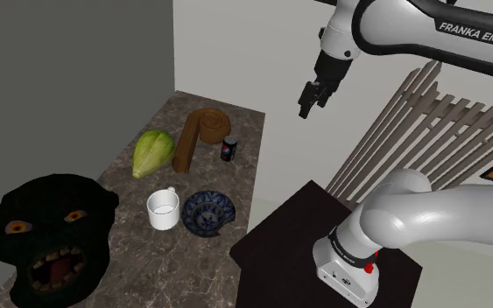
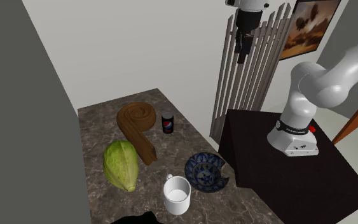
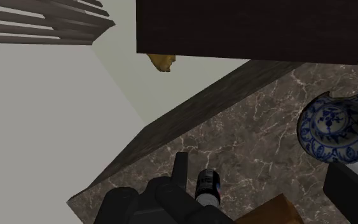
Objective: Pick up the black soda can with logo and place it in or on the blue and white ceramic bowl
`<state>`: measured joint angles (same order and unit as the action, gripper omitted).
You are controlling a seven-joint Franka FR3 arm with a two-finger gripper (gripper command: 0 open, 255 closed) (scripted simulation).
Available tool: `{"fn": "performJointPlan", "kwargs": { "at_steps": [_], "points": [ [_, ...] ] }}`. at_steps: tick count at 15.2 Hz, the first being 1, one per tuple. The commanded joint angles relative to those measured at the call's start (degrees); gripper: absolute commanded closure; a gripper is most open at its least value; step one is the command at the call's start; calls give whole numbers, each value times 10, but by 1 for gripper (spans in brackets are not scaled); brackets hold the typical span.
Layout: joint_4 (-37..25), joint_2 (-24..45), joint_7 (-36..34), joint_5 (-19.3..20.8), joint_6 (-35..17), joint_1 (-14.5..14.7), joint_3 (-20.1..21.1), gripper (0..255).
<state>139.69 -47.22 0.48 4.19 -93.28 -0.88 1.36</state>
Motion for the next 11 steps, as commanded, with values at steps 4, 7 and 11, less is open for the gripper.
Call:
{"fn": "performJointPlan", "kwargs": {
  "at_steps": [4, 7, 11],
  "points": [
    [19, 42, -1, 2, -63, -1, -3, 0],
    [31, 92, -3, 4, -126, -3, -7, 0],
    [35, 167, -4, 6, -207, -6, -10, 0]
  ]
}}
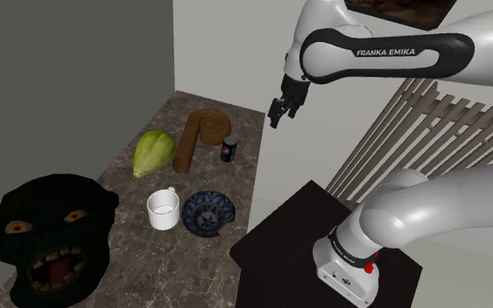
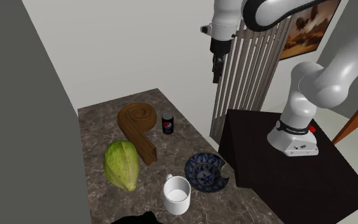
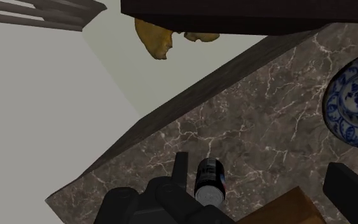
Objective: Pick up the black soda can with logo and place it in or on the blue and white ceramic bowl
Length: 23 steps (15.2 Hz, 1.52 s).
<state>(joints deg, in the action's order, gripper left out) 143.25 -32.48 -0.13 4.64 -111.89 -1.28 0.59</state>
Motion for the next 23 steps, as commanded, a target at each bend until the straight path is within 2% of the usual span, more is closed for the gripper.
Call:
{"fn": "performJointPlan", "kwargs": {
  "at_steps": [1, 12, 18, 23],
  "points": [
    [-2, 40, 1, 2, -41, -2, -4, 0],
    [-73, 286, -1, 6, -222, -7, -10, 0],
    [-151, 424, 0, 5, -285, -9, -12, 0],
    [-236, 539, 3, 1, -317, -11, -11, 0]
  ]
}}
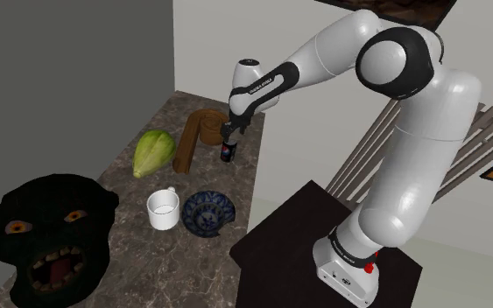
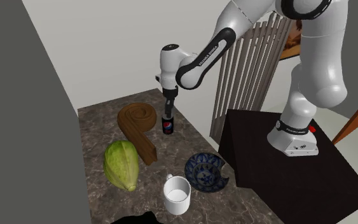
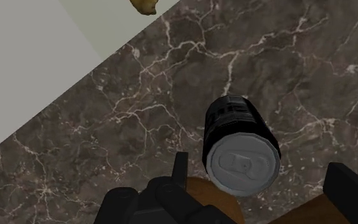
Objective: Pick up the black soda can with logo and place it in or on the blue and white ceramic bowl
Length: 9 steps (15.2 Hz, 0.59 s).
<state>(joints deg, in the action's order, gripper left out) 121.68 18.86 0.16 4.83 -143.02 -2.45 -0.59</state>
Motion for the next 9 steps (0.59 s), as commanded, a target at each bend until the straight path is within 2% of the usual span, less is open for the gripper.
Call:
{"fn": "performJointPlan", "kwargs": {
  "at_steps": [1, 9],
  "points": [
    [-31, 38, 0, -1, -8, 0, 1, 0],
    [-36, 86, -2, 2, -51, -1, -1, 0]
  ]
}}
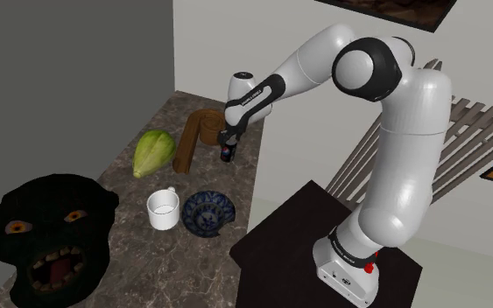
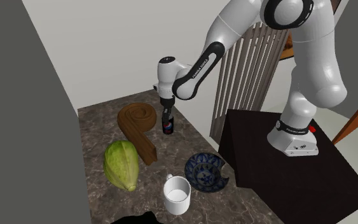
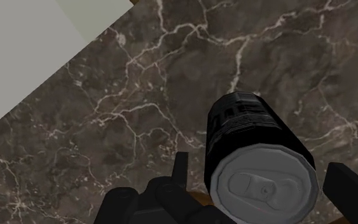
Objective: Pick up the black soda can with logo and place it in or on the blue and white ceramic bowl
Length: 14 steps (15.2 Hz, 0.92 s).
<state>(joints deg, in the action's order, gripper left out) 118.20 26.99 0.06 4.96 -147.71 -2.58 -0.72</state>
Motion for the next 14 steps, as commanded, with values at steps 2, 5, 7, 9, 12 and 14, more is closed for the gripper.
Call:
{"fn": "performJointPlan", "kwargs": {
  "at_steps": [2, 5, 7, 9, 12, 14],
  "points": [
    [-1, 5, -1, 0, -4, 0, 0, 0],
    [-1, 5, -1, 0, -4, 0, 0, 0],
    [-1, 5, -1, 0, -4, 0, 0, 0],
    [-1, 5, -1, 0, -4, 0, 0, 255],
    [-1, 5, -1, 0, -4, 0, 0, 255],
    [-1, 5, -1, 0, -4, 0, 0, 255]
  ]
}}
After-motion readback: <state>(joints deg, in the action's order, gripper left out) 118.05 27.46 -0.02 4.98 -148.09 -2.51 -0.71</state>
